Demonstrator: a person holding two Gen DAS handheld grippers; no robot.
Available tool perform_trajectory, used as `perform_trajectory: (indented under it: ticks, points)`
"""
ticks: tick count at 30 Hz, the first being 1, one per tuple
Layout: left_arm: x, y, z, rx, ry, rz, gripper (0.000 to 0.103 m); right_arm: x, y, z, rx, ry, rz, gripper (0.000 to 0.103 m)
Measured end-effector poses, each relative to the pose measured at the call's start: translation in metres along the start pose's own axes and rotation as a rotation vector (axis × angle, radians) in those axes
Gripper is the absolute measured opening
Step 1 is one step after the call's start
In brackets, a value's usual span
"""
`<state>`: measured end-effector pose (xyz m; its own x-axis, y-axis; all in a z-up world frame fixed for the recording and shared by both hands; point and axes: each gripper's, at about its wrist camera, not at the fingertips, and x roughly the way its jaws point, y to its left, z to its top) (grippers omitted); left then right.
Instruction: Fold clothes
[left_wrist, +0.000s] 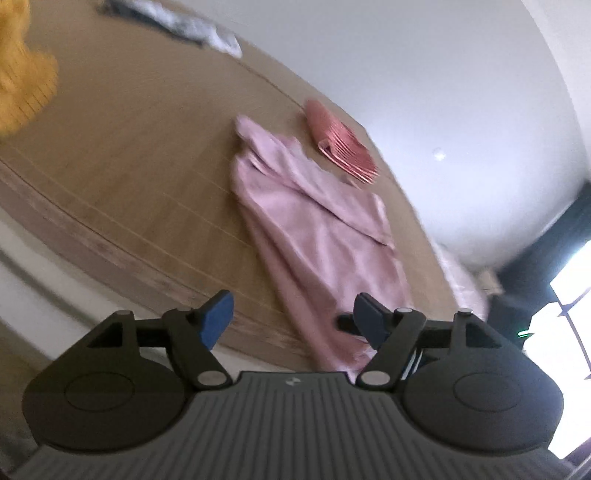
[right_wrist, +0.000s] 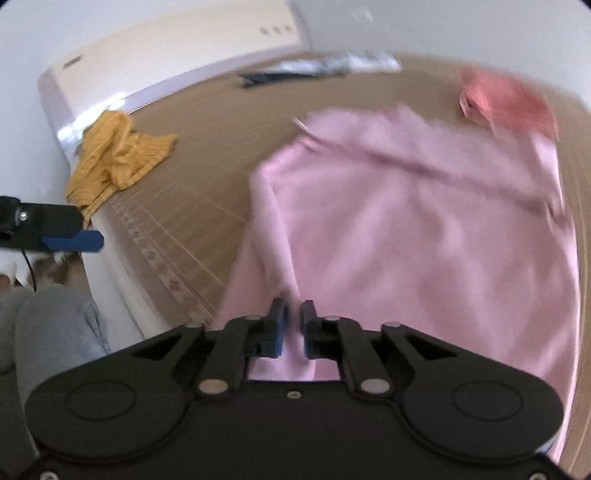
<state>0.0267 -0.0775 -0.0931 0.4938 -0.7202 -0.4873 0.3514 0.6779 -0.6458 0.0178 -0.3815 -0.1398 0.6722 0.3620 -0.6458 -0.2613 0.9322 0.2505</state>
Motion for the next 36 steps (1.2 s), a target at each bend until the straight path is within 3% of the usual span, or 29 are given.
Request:
perform_trajectory:
  ticks: [4,6,8,16,21,29,32,36]
  points:
    - [0.032,0.004,0.0,-0.104,0.083,-0.108,0.077,-0.012,-0.022,-0.013,0.103,-0.023,0.075,0.03]
    - [0.043,0.007,0.0,-0.156,0.108,-0.17,0.077,-0.019,-0.029,-0.016,0.145,-0.031,0.122,0.044]
    - [0.052,0.006,0.002,-0.186,0.129,-0.225,0.077,-0.024,-0.034,-0.019,0.158,-0.038,0.153,0.047]
    - [0.092,0.014,0.017,-0.304,0.152,-0.267,0.076,-0.035,-0.045,-0.027,0.187,-0.064,0.225,0.05]
    - [0.107,0.009,0.027,-0.256,0.151,-0.178,0.076,-0.035,-0.047,-0.029,0.195,-0.071,0.243,0.052]
    - [0.126,0.004,0.029,-0.227,0.156,-0.174,0.076,-0.034,-0.052,-0.031,0.227,-0.08,0.282,0.056]
    - [0.132,0.003,0.027,-0.234,0.172,-0.192,0.075,-0.034,-0.051,-0.031,0.219,-0.081,0.281,0.057]
    - [0.13,0.001,0.021,-0.244,0.211,-0.262,0.075,-0.036,-0.053,-0.031,0.234,-0.08,0.305,0.065]
